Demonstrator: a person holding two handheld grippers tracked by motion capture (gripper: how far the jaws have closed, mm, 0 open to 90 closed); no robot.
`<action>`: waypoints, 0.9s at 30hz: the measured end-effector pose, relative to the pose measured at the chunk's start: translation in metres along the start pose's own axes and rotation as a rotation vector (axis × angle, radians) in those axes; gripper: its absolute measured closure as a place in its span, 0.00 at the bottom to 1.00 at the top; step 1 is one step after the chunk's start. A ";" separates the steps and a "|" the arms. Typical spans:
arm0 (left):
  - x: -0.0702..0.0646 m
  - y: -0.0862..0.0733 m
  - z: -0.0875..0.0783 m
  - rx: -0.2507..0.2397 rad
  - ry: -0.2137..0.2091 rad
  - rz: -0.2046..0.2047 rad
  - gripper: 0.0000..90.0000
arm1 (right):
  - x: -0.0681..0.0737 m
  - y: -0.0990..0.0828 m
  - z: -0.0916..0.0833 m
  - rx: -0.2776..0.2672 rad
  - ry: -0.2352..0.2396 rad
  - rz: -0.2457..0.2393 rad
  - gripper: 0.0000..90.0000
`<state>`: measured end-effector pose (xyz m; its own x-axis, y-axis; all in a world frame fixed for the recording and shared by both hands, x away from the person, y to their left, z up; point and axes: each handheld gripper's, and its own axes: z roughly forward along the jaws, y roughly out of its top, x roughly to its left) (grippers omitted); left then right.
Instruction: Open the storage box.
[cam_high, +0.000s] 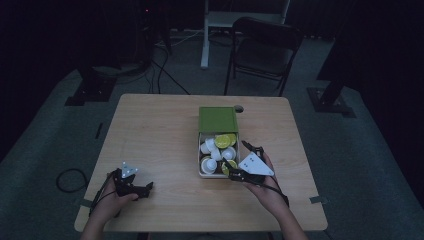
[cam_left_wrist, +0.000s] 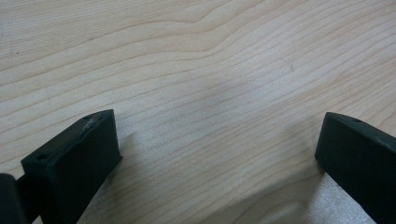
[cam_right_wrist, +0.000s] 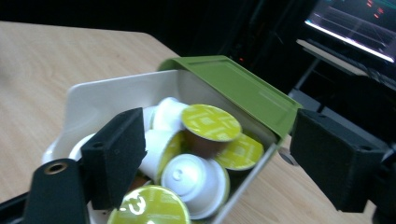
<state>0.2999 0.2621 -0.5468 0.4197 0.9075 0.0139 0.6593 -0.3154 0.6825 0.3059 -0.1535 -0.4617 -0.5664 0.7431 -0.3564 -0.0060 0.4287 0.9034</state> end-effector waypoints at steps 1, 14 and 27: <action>0.000 0.000 0.000 0.000 0.000 0.000 0.00 | -0.002 -0.001 0.000 -0.003 -0.007 0.020 0.18; 0.000 0.000 0.000 0.001 0.000 0.001 0.00 | -0.030 -0.022 -0.006 0.029 -0.124 0.180 0.15; 0.000 0.000 0.000 0.000 0.000 0.000 0.00 | -0.047 -0.052 -0.011 0.111 -0.169 0.236 0.15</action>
<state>0.2998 0.2621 -0.5468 0.4194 0.9077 0.0142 0.6592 -0.3152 0.6827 0.3233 -0.2161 -0.4892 -0.3959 0.9000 -0.1825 0.2051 0.2804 0.9377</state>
